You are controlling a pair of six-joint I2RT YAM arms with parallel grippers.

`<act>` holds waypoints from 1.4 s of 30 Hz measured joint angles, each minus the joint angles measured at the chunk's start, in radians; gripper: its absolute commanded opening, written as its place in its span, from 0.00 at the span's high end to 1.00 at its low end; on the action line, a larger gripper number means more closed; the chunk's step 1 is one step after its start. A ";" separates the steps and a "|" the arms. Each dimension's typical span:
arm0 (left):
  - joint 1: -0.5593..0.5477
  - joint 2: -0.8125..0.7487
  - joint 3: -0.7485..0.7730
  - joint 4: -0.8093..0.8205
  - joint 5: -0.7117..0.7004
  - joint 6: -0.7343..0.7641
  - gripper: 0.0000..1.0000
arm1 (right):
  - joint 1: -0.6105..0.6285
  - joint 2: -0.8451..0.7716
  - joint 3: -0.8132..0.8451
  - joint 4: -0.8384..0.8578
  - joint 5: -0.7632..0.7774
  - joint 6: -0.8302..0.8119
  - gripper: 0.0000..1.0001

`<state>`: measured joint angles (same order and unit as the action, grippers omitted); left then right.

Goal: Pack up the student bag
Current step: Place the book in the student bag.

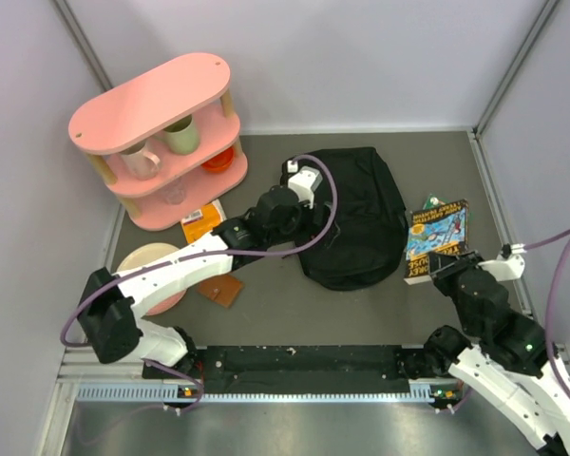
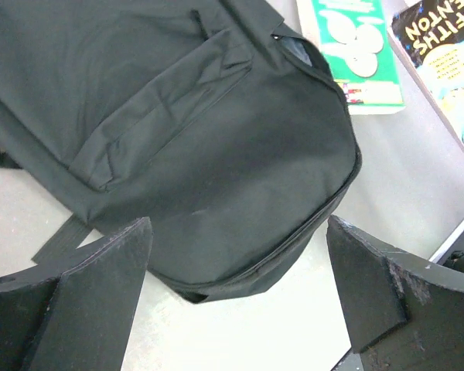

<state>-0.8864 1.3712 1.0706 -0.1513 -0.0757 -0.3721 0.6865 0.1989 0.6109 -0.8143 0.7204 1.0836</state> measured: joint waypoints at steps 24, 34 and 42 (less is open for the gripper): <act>-0.233 0.436 0.289 -0.103 0.097 0.230 0.02 | 0.000 -0.052 0.166 -0.312 -0.144 0.036 1.00; -0.239 0.525 0.311 -0.089 -0.020 0.272 0.24 | 0.000 -0.053 0.168 -0.337 -0.129 0.047 1.00; -0.240 0.556 0.325 -0.085 -0.076 0.299 0.80 | 0.000 -0.072 0.169 -0.343 -0.111 0.066 1.00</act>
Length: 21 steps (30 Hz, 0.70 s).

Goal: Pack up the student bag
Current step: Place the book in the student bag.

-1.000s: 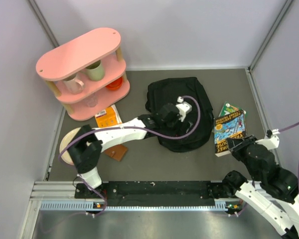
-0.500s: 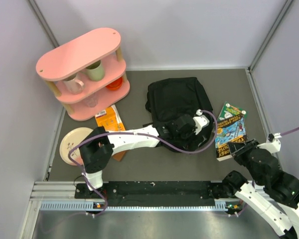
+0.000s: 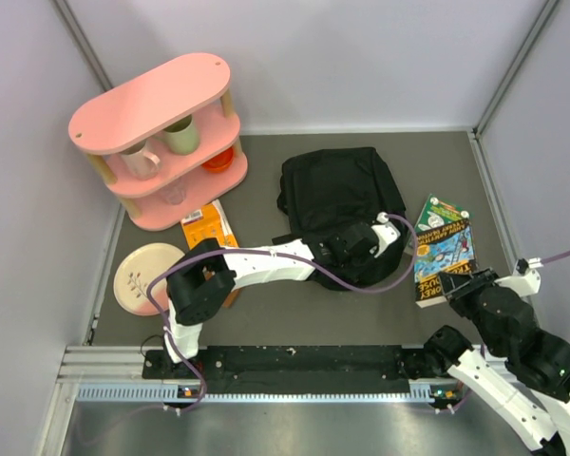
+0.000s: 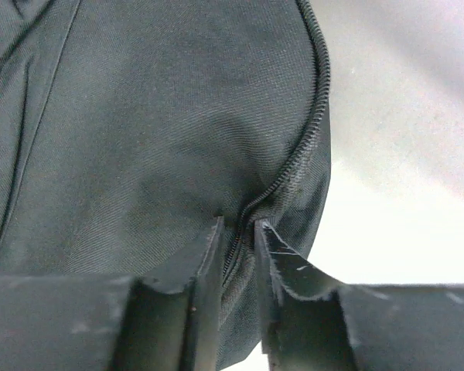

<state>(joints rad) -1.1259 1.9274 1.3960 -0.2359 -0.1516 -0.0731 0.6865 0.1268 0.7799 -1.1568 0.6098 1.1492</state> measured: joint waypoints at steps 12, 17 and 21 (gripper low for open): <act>0.006 -0.024 -0.005 0.006 0.003 -0.005 1.00 | 0.000 -0.029 -0.002 -0.023 -0.001 0.050 1.00; 0.029 -0.088 -0.005 0.000 -0.008 -0.011 1.00 | 0.000 -0.030 -0.008 -0.027 -0.002 0.067 1.00; 0.061 -0.143 -0.005 -0.005 -0.014 -0.034 1.00 | 0.000 -0.035 -0.008 -0.027 -0.002 0.069 1.00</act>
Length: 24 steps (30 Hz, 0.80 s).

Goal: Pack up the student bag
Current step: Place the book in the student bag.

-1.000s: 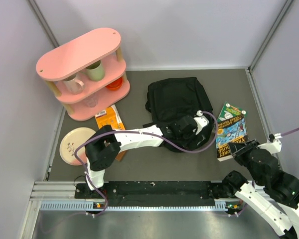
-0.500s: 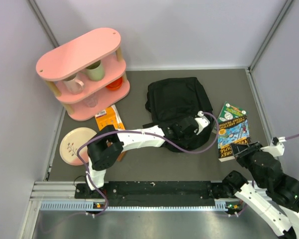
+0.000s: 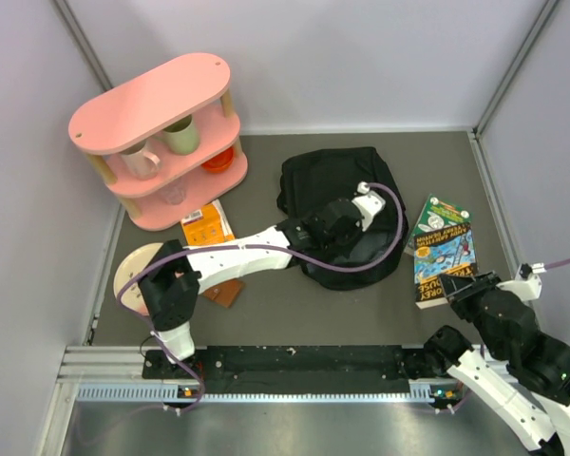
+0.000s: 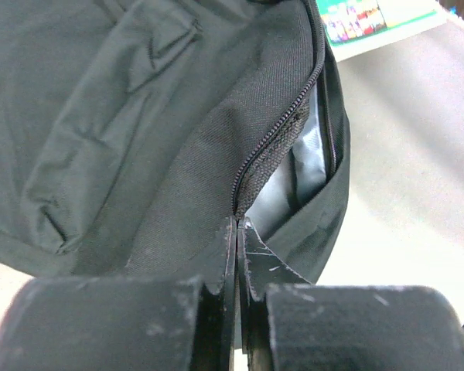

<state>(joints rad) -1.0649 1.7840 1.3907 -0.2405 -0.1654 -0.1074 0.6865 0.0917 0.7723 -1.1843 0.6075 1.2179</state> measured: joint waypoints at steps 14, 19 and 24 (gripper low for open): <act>0.085 -0.056 0.063 -0.064 0.039 -0.087 1.00 | 0.000 0.051 0.000 0.006 -0.144 -0.016 1.00; 0.085 -0.069 0.074 -0.076 0.069 -0.090 1.00 | 0.000 0.159 -0.018 0.084 -0.238 -0.056 1.00; 0.085 -0.071 0.055 -0.062 0.121 -0.098 1.00 | 0.000 0.251 -0.074 0.214 -0.275 -0.092 1.00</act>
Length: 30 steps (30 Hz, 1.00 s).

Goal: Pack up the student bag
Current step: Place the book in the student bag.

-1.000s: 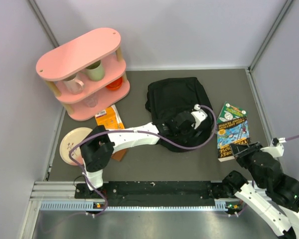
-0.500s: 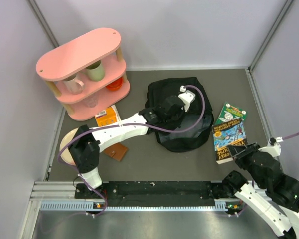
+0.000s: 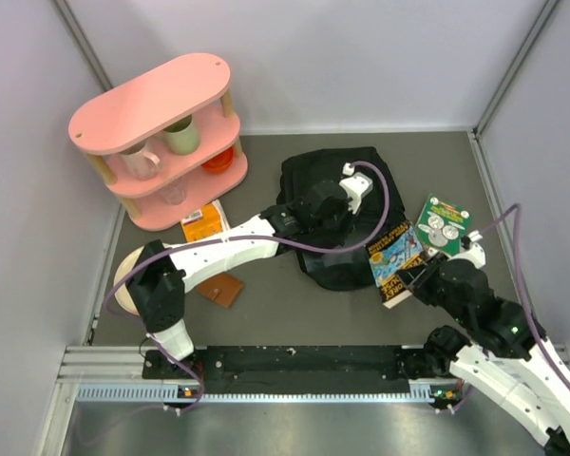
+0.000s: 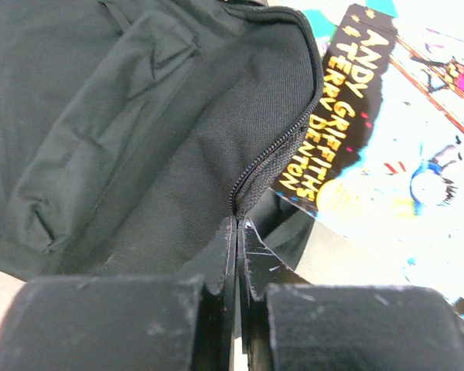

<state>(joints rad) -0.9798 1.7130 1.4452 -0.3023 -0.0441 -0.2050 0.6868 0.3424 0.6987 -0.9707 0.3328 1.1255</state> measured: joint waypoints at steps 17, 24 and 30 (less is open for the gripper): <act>0.000 -0.003 -0.108 0.048 0.130 -0.016 0.29 | -0.048 0.066 -0.091 0.299 -0.010 -0.079 1.00; 0.000 0.003 -0.110 0.086 0.077 -0.033 0.30 | -0.048 0.063 -0.105 0.306 -0.021 -0.084 1.00; -0.001 0.074 -0.099 0.114 -0.038 -0.029 0.45 | -0.049 0.022 -0.137 0.312 -0.028 -0.077 1.00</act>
<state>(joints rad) -0.9810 1.7866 1.3460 -0.1883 -0.0822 -0.2340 0.6380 0.3641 0.5621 -0.6582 0.3050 1.0481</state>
